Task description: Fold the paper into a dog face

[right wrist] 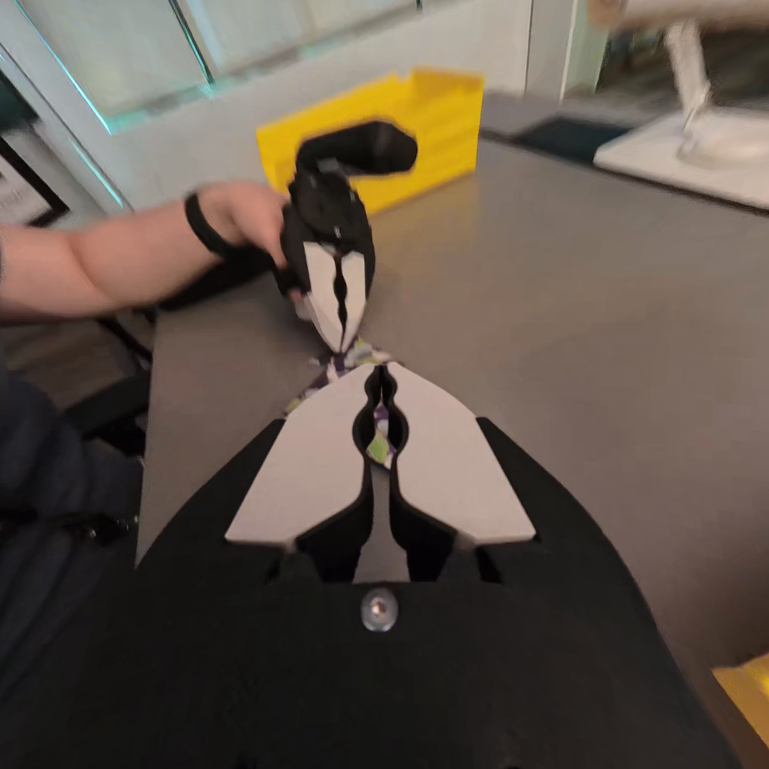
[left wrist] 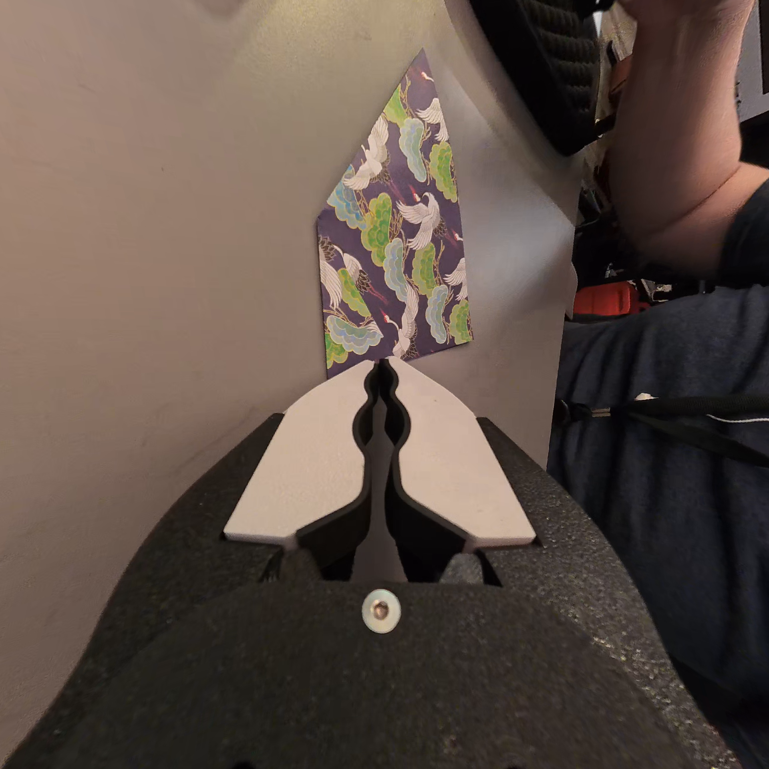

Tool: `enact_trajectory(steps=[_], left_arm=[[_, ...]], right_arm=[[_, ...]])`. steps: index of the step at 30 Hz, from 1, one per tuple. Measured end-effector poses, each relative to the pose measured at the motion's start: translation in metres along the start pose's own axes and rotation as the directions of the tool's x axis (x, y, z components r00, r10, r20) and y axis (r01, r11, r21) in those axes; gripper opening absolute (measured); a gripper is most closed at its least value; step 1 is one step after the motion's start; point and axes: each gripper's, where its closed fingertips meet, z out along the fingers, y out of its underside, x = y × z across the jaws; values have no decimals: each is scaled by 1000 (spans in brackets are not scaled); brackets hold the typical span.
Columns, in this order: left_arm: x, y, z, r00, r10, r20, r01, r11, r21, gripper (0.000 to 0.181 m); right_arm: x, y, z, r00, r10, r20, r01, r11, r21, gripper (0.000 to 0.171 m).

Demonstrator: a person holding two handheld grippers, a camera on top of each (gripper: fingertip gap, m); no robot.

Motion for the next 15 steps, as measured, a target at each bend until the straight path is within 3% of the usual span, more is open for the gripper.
enact_trajectory(steps=[3, 4, 5, 6, 10, 15], left_arm=[[0, 0, 0, 1000, 2, 8, -2, 1000, 3, 0], [0, 0, 0, 1000, 1, 10, -1, 1000, 7, 0], [0, 0, 0, 1000, -2, 12, 2, 1000, 10, 0], [0, 0, 0, 1000, -4, 16, 4, 1000, 14, 0], [0, 0, 0, 1000, -3, 26, 3, 1000, 21, 0], [0, 0, 0, 999, 8, 38, -9, 1000, 25, 0]], right_arm=[[8, 27, 18, 1000, -3, 2, 3, 980, -197, 1], [11, 34, 23, 1000, -15, -8, 13, 966, -257, 10], [16, 42, 28, 999, -34, -29, 23, 949, -315, 45], [18, 51, 31, 999, -39, -34, 23, 925, -380, 52], [18, 80, 42, 999, -31, -22, 13, 833, -553, 53], [24, 82, 47, 996, -84, -43, 40, 788, -614, 34]])
